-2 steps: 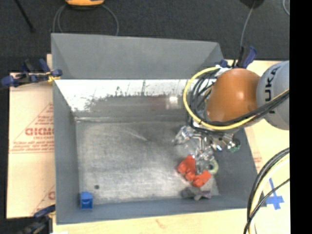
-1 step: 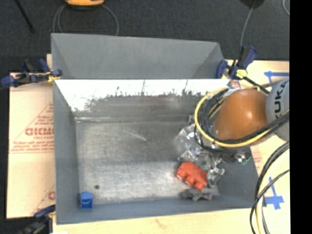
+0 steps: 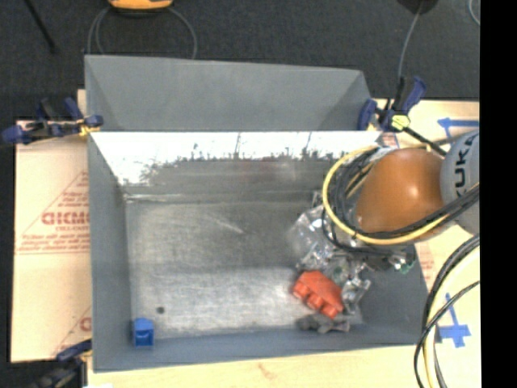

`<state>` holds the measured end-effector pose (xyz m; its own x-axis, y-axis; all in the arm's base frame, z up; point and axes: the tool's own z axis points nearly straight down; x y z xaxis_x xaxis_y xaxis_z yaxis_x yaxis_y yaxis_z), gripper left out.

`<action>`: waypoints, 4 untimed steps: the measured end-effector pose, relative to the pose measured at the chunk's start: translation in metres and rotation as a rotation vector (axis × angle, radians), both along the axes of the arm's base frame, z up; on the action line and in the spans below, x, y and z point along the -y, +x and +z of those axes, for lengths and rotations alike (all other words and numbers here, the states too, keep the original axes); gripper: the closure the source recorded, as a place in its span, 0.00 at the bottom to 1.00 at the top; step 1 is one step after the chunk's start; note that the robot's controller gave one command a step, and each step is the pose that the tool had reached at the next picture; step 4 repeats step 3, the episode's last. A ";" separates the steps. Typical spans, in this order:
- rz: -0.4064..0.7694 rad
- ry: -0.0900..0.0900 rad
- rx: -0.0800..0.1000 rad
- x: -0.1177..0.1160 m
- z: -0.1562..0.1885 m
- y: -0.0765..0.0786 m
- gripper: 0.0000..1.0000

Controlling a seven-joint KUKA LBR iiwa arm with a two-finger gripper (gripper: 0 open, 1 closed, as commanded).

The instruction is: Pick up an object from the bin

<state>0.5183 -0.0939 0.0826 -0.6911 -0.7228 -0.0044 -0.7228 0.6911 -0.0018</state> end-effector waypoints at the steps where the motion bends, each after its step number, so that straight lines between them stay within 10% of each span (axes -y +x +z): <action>1: -0.002 0.003 0.030 -0.082 0.003 -0.024 1.00; 3: 0.021 -0.002 0.008 -0.131 0.285 -0.033 1.00; 4: 0.021 -0.002 0.008 -0.131 0.285 -0.033 1.00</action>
Offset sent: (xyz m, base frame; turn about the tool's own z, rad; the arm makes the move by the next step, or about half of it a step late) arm -0.0325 0.0785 -0.0023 0.0096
